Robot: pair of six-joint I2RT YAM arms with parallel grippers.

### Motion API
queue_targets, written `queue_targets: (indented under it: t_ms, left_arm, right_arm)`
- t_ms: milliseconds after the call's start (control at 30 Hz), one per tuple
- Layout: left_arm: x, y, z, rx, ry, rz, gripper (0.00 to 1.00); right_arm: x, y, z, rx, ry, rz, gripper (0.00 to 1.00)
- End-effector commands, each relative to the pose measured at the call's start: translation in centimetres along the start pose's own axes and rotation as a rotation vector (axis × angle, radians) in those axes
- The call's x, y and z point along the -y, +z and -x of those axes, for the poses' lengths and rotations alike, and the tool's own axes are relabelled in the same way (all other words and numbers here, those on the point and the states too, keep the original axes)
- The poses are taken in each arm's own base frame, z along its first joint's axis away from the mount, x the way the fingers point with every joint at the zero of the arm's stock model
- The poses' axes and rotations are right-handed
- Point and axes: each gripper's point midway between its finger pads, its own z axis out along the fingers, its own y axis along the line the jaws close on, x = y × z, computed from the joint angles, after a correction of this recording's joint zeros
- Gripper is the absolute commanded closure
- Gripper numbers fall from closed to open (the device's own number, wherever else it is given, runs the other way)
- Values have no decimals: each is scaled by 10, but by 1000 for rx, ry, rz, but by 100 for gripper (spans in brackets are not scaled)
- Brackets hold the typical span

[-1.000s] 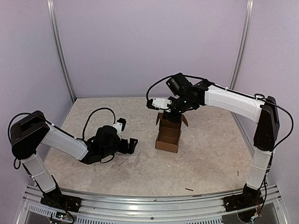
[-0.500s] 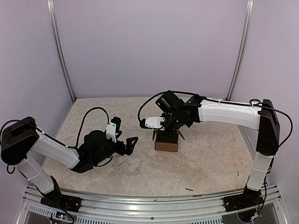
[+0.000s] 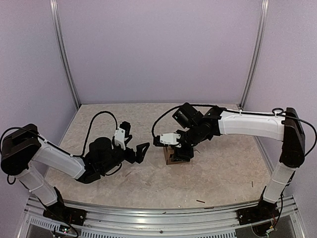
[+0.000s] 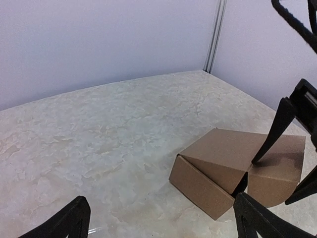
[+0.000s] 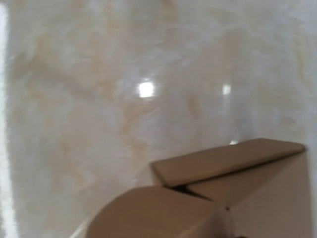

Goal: Fold the paper box

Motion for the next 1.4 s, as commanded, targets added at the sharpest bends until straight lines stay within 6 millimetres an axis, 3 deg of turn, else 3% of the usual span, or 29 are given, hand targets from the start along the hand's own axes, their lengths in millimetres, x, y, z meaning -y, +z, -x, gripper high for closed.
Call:
queue_targets:
  t_ms: [0, 167, 333, 500, 633, 733, 1000, 1267, 1367]
  left_arm:
    - [7, 8, 5, 7, 16, -17, 1]
    - [7, 14, 1, -15, -65, -34, 1]
    - [9, 42, 2, -66, -268, -106, 1]
    - [26, 69, -3, -120, -340, -189, 1]
    - [43, 93, -23, -214, -348, -223, 1]
    - [44, 105, -47, -304, -360, -200, 1]
    - [38, 97, -88, -428, -430, -201, 2]
    - [32, 100, -95, -449, -430, -190, 2]
    - [30, 103, -100, -466, -435, -195, 2]
  right_arm:
    - [-21, 7, -11, -14, 21, 95, 34]
    - [-32, 19, -21, -21, 26, 126, 29]
    - [-30, 21, -20, -9, 37, 105, 25]
    - [-22, 15, -15, 8, 40, 78, 23]
    - [-21, 18, -18, -1, 47, 78, 22]
    - [-22, 21, -22, -12, 47, 74, 21]
    - [-10, 19, -33, -43, 48, -7, 21]
    - [-23, -2, -25, -4, -1, 58, 20]
    - [-30, -9, -24, 2, -16, 92, 9]
